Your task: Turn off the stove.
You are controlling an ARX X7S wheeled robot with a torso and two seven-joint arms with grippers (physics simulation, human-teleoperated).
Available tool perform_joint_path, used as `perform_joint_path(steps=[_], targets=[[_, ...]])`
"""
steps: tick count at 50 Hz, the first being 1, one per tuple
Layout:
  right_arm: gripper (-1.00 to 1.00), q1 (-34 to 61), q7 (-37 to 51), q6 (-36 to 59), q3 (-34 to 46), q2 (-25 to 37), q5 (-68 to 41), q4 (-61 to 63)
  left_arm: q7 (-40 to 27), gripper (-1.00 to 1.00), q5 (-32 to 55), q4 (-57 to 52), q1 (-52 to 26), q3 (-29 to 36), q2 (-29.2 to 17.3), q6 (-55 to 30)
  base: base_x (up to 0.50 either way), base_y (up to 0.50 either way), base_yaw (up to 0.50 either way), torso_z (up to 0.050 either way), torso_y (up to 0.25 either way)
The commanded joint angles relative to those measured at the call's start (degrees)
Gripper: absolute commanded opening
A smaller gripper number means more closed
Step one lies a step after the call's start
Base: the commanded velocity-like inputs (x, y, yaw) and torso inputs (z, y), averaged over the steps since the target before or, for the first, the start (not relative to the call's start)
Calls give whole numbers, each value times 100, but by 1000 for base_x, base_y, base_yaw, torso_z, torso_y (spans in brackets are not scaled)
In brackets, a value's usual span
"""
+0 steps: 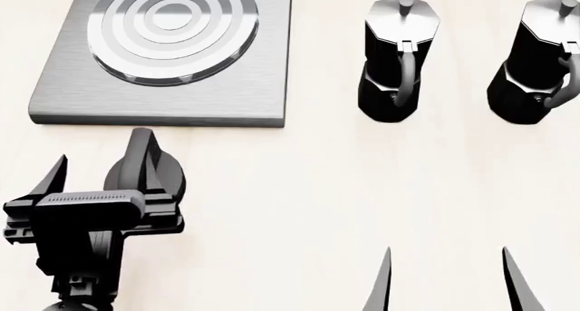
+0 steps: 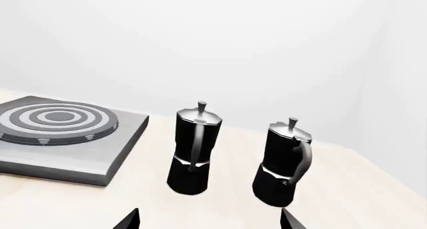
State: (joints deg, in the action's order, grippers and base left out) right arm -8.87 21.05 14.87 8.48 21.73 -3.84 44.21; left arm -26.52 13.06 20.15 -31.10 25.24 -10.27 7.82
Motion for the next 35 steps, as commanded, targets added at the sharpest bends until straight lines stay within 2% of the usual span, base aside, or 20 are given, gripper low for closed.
perform_joint_path(steps=[1,7,27,35], targets=[[100,2,-91,-22,-110,-80,90,-29,-39,100,40,-500,218,-248,-142,-188,0,0,0,0,0],[100,7,-82,-20,-93,-71,93,-29,-22,100,167,-899,382,-288,-304,-316,0,0,0,0,0],[100,19,-51,-20,-51,-48,87,-41,-130,100,367,-945,281,-571,-506,-373,0,0,0,0,1],[100,26,-40,-15,-37,-38,80,-47,-236,100,599,-1593,473,-708,-704,-650,0,0,0,0,1]])
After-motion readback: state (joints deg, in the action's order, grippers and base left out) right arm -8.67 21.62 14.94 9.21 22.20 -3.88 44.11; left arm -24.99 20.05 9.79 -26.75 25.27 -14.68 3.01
